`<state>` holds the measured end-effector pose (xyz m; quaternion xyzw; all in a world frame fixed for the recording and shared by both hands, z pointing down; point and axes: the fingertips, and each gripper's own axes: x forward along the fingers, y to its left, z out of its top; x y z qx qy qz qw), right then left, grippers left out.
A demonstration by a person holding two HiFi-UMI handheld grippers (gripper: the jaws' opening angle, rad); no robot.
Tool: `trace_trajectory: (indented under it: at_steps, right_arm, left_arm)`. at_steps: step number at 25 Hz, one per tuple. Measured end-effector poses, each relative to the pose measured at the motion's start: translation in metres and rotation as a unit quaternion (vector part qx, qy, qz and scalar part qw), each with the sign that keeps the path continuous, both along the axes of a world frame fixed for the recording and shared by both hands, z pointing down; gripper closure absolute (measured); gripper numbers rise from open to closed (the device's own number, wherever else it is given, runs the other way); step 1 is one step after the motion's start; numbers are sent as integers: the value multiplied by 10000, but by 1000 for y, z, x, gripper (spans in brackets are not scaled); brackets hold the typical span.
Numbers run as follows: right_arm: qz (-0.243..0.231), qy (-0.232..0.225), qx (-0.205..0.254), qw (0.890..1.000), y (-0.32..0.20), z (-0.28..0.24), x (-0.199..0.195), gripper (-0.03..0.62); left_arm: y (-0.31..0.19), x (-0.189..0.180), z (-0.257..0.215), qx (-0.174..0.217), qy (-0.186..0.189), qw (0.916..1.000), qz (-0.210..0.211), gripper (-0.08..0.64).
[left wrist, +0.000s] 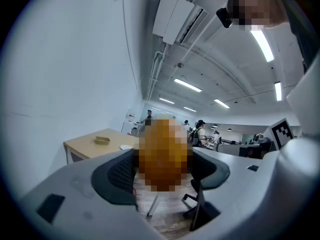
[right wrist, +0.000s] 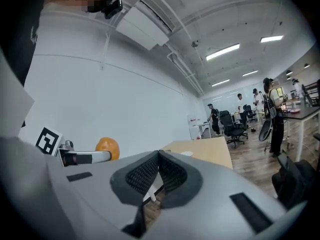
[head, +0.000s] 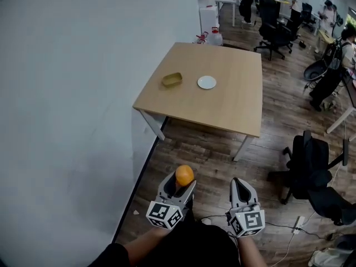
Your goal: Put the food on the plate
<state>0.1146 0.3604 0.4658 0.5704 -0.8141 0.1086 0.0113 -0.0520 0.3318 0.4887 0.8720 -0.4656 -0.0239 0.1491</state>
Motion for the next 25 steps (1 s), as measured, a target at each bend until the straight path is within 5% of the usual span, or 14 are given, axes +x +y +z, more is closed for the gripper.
trace_trajectory:
  at_steps: [8, 14, 25]
  right_arm:
    - [-77, 333, -179, 9993, -65, 10, 0, 537]
    - [121, -10, -380, 9992, -159, 14, -10, 537]
    - [198, 469, -574, 9971, -301, 21, -36, 537]
  left_arm:
    - [-67, 33, 12, -103, 189, 9975, 674, 245]
    - [-165, 20, 22, -166, 371, 9966, 712, 245]
    - [-306, -6, 33, -421, 527, 9936, 903, 245]
